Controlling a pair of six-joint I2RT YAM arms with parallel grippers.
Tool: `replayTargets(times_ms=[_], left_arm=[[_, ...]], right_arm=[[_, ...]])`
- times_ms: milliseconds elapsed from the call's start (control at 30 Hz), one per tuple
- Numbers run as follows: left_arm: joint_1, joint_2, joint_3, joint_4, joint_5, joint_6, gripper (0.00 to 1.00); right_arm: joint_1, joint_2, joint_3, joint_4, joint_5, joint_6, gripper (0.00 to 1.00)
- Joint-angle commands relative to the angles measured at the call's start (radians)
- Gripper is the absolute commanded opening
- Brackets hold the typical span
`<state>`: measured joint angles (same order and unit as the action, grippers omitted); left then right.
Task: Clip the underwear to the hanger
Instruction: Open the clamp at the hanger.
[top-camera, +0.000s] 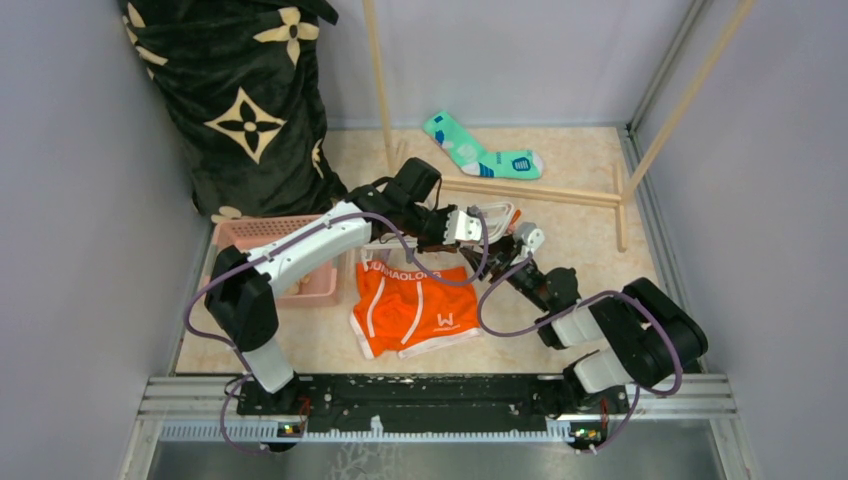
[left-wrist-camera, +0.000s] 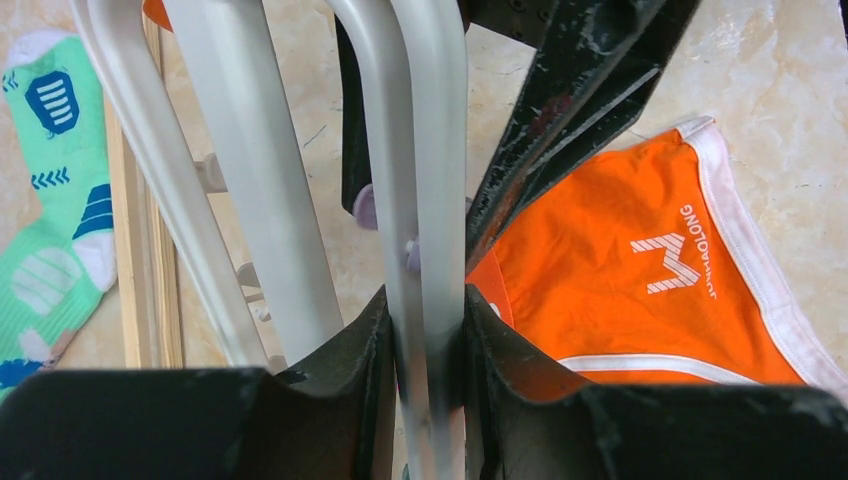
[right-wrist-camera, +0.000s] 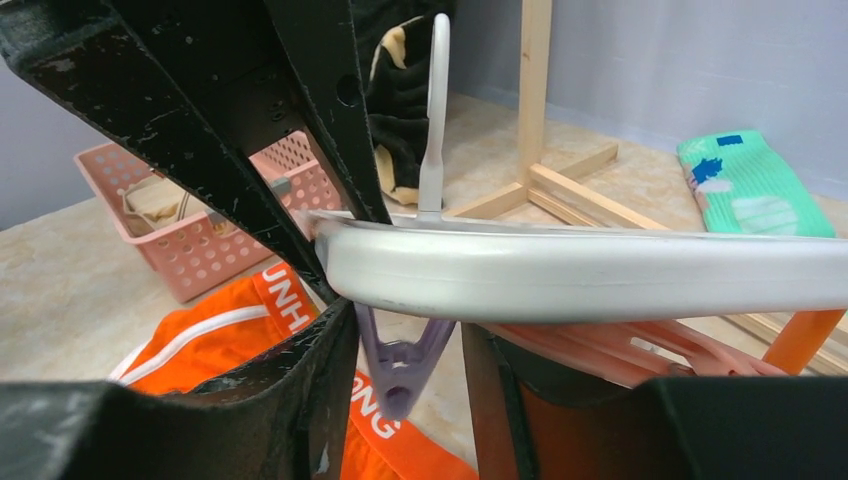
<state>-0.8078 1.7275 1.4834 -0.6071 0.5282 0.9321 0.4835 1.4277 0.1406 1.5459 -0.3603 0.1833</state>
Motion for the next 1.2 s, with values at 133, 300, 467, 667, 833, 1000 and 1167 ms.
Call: replayTargets(times_ms=[133, 300, 467, 667, 833, 1000, 1167], left_arm=[[-0.029, -0.065, 0.005, 0.040, 0.115, 0.046, 0.19], [-0.030, -0.065, 0.003, 0.040, 0.112, 0.044, 0.19], [-0.030, -0.067, 0.000, 0.043, 0.109, 0.044, 0.19], [-0.030, -0.062, -0.002, 0.045, 0.107, 0.043, 0.19], [-0.029, -0.063, -0.007, 0.052, 0.093, 0.042, 0.20], [-0.030, -0.056, -0.013, 0.064, 0.067, 0.029, 0.27], [-0.029, -0.061, -0.029, 0.108, 0.044, -0.004, 0.43]], right_arm=[[0.000, -0.026, 0.053, 0.178, -0.006, 0.008, 0.48], [0.000, -0.020, 0.063, 0.178, -0.009, 0.012, 0.38], [0.000, -0.018, 0.061, 0.178, -0.013, 0.015, 0.25], [0.000, -0.022, 0.053, 0.178, -0.012, 0.015, 0.07], [0.000, -0.030, 0.042, 0.177, -0.001, 0.015, 0.00], [0.000, -0.061, 0.021, 0.113, 0.066, 0.013, 0.00], [0.000, -0.122, -0.003, -0.006, 0.129, -0.007, 0.00]])
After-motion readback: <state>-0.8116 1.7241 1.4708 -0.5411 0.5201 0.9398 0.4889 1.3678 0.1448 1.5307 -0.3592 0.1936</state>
